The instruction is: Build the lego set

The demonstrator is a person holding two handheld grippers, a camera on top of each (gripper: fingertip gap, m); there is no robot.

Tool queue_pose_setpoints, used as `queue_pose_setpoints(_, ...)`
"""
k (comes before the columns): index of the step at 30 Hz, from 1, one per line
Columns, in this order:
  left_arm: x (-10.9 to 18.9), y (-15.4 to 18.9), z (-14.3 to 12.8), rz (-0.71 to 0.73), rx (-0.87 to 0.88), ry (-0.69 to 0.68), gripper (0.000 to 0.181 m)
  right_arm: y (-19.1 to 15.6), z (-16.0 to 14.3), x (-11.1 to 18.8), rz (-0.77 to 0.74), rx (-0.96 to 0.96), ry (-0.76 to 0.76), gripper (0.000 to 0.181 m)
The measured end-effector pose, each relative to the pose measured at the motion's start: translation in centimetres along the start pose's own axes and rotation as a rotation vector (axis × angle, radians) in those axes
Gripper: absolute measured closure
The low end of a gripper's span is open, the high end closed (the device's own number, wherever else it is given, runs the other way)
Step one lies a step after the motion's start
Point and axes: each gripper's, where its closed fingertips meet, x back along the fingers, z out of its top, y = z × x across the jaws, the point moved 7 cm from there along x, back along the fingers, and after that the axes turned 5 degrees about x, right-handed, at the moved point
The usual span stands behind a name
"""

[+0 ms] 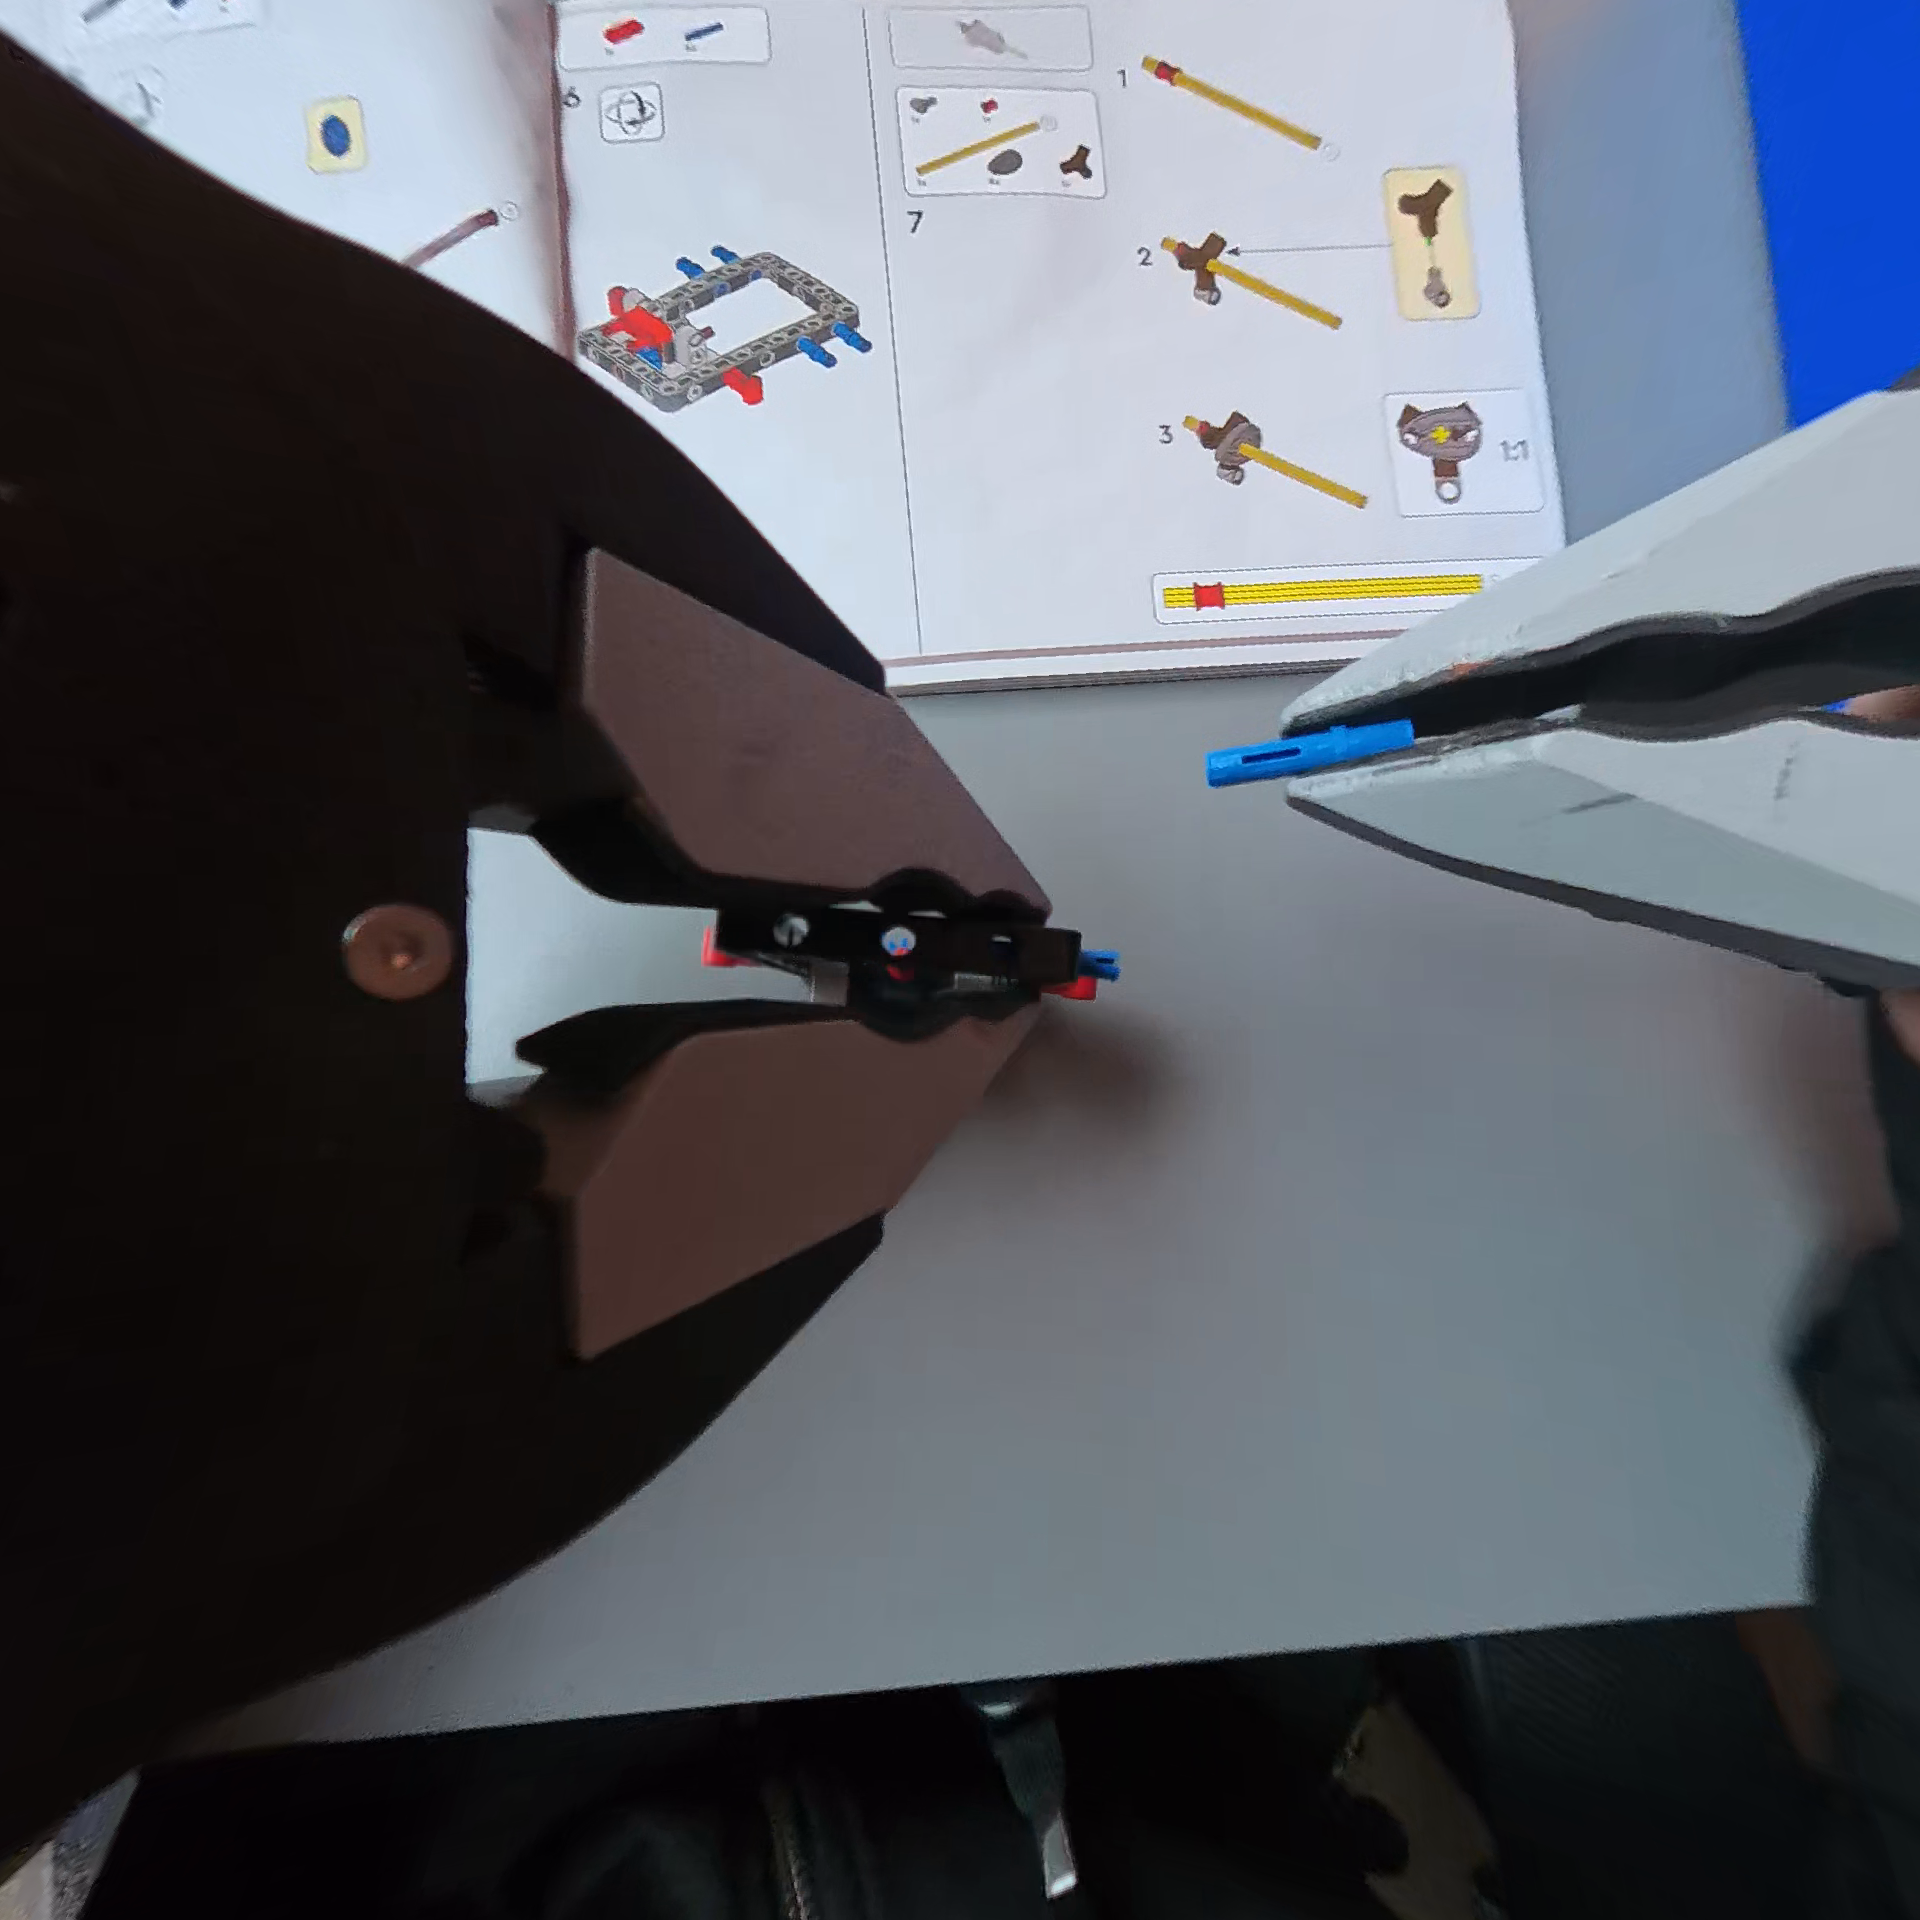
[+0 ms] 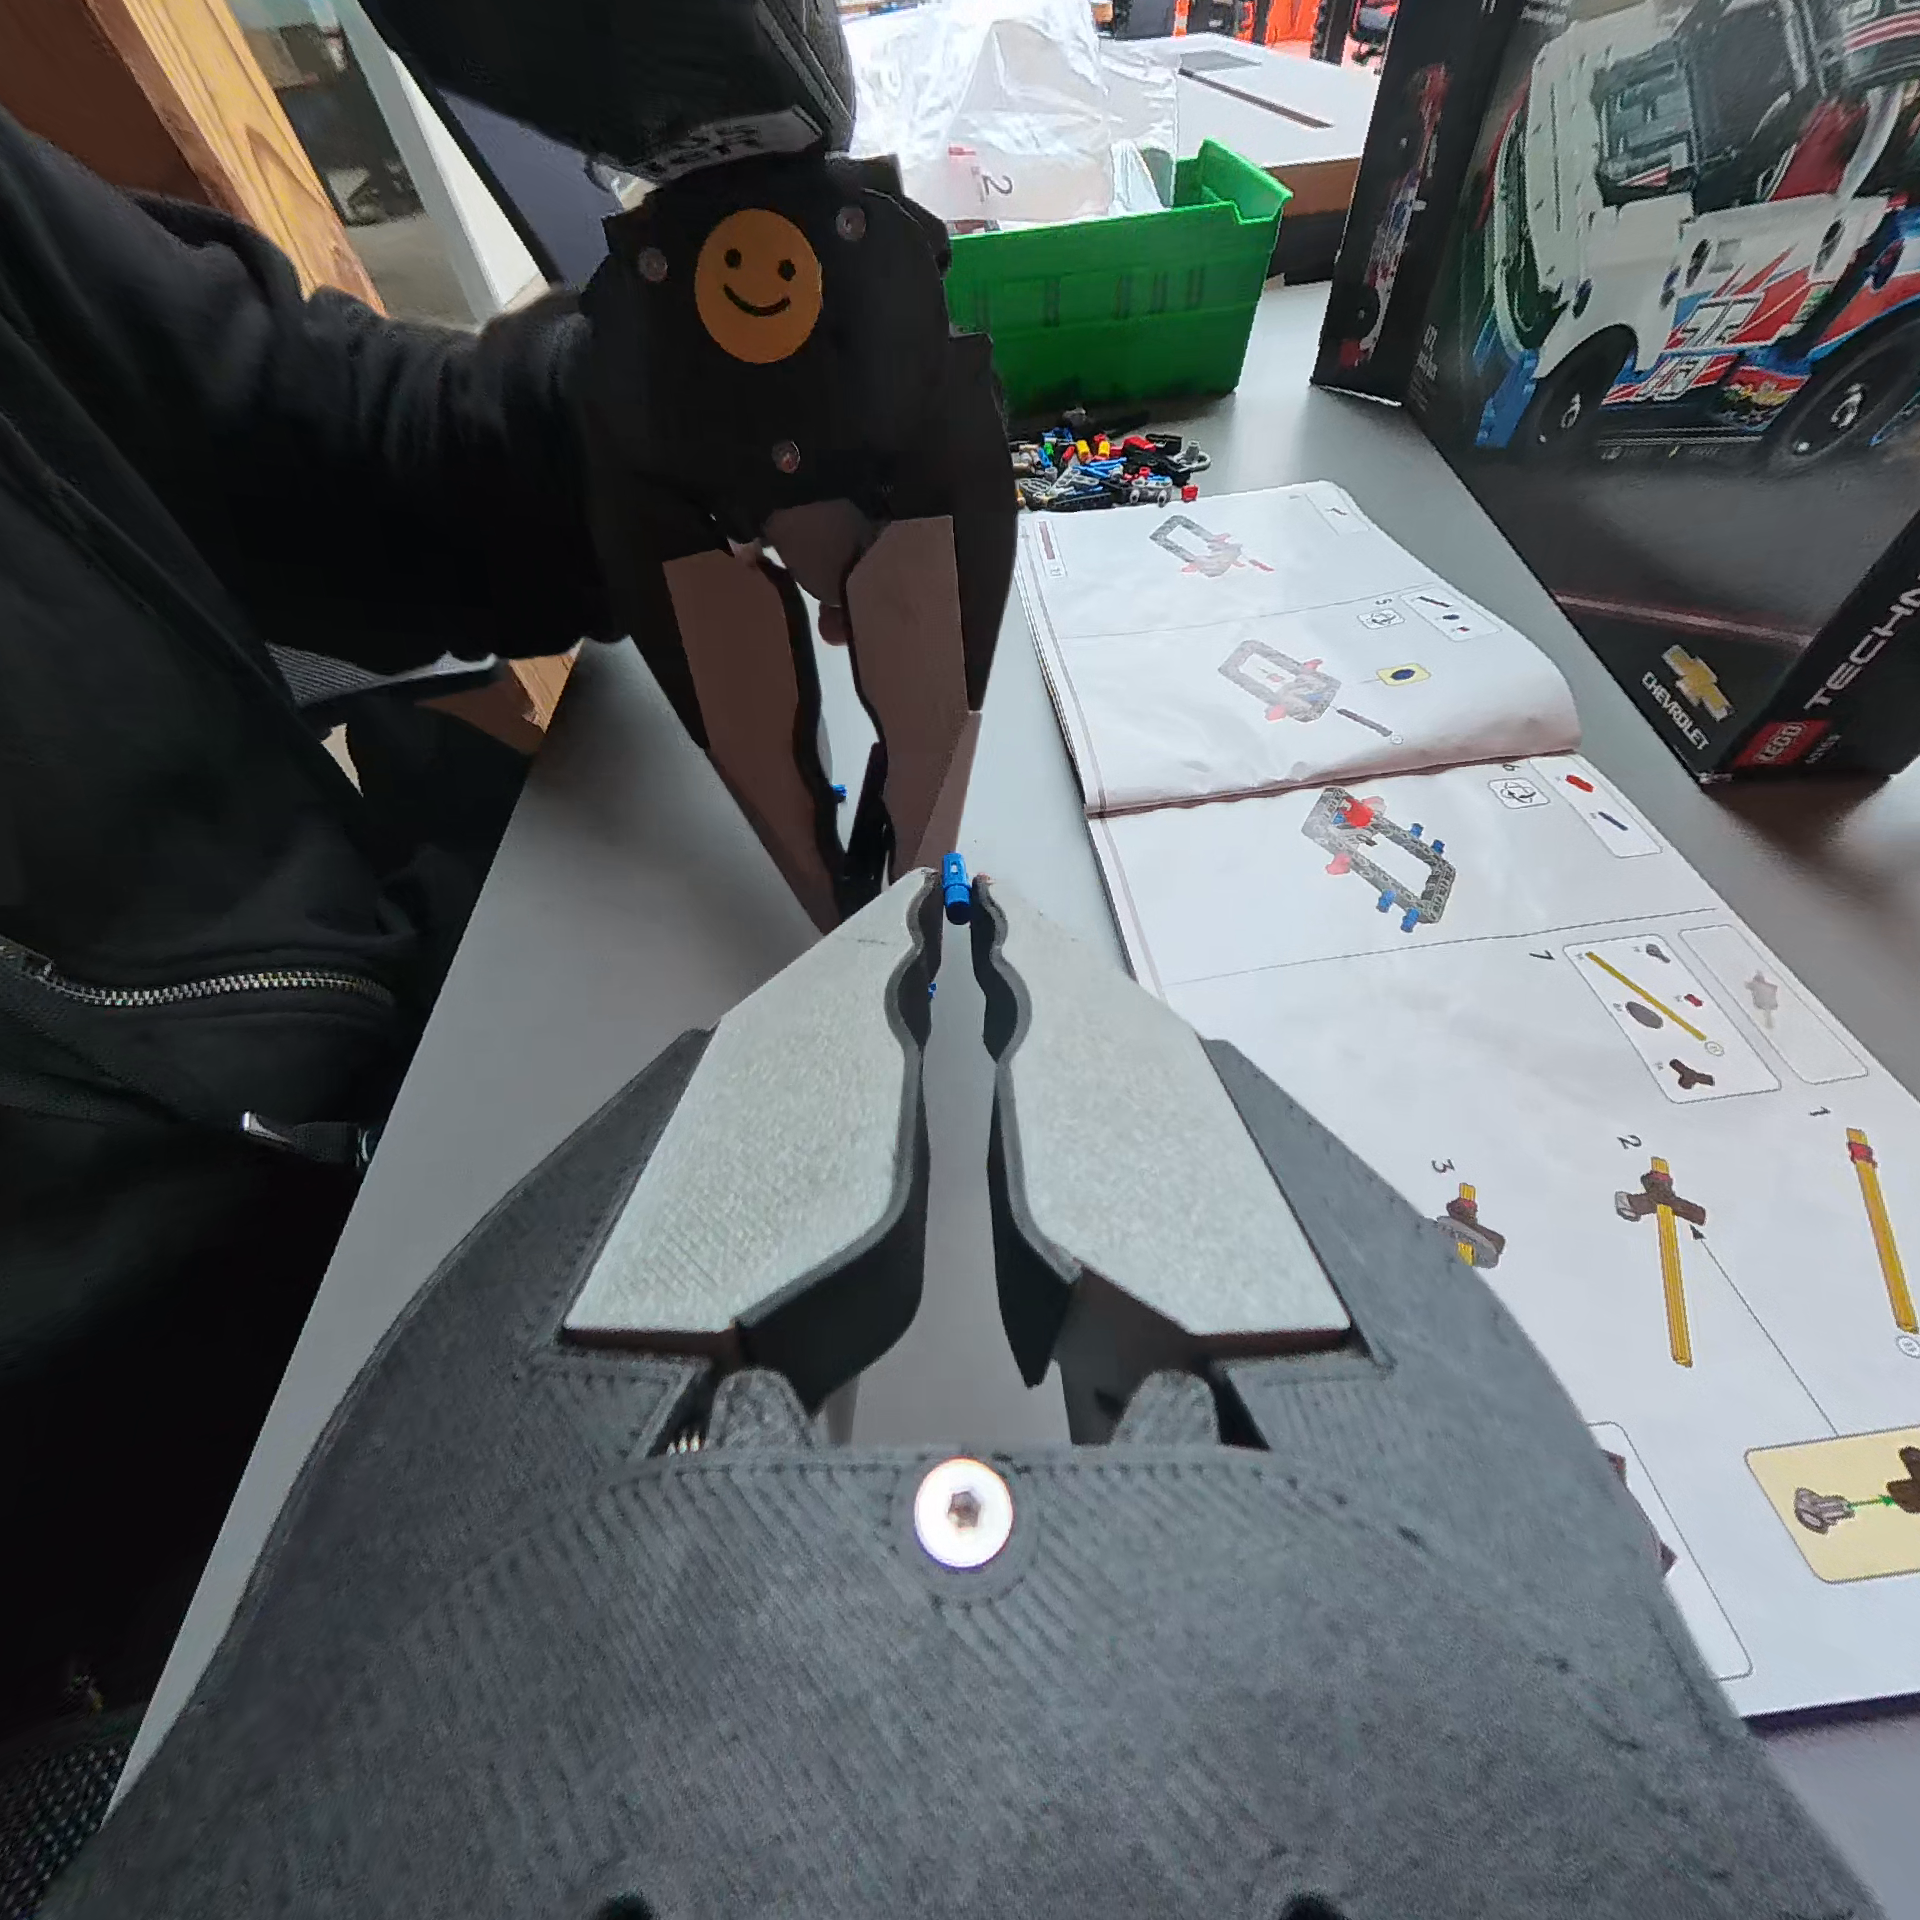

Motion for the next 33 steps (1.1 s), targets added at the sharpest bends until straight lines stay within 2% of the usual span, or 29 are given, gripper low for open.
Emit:
queue_pose_setpoints(4, -0.1, 0.4, 0.2, 0.0, -0.039, -0.048, 0.175, -0.2, -0.2, 0.1, 0.01, 0.005, -0.02, 0.179)
queue_pose_setpoints(6, 0.0, 0.1, 0.2, 0.044, -0.063, -0.038, 0.175, -0.5, -0.3, -0.1, 0.02, 0.018, -0.041, 0.179)
queue_pose_setpoints(8, 0.6, -0.3, 0.4, 0.048, -0.043, 0.094, 0.175, -0.9, -0.3, -0.2, 0.021, 0.042, -0.055, 0.18)
queue_pose_setpoints(11, 1.6, -0.7, -0.2, -0.06, 0.078, 0.369, 0.175, -1.4, -0.1, -0.6, 0.02, 0.07, -0.071, 0.18)
queue_pose_setpoints(15, 1.4, -0.5, -2.1, -0.053, 0.104, 0.536, 0.175, -2.2, 0.2, -1.5, 0.01, 0.109, -0.112, 0.18)
queue_pose_setpoints(21, 0.8, 0.3, -2.7, -0.079, 0.112, 0.534, 0.176, -2.8, 0.2, -3.0, 0.006, 0.139, -0.212, 0.18)
queue_pose_setpoints(27, 0.8, 0.2, -3.3, -0.07, 0.119, 0.591, 0.176, -2.5, -0.1, -3.1, 0.034, 0.056, -0.188, 0.18)
queue_pose_setpoints(33, 1.0, -0.1, -4.0, -0.123, 0.184, 0.645, 0.176, -2.4, -0.5, -3.5, 0.042, 0.045, -0.19, 0.18)
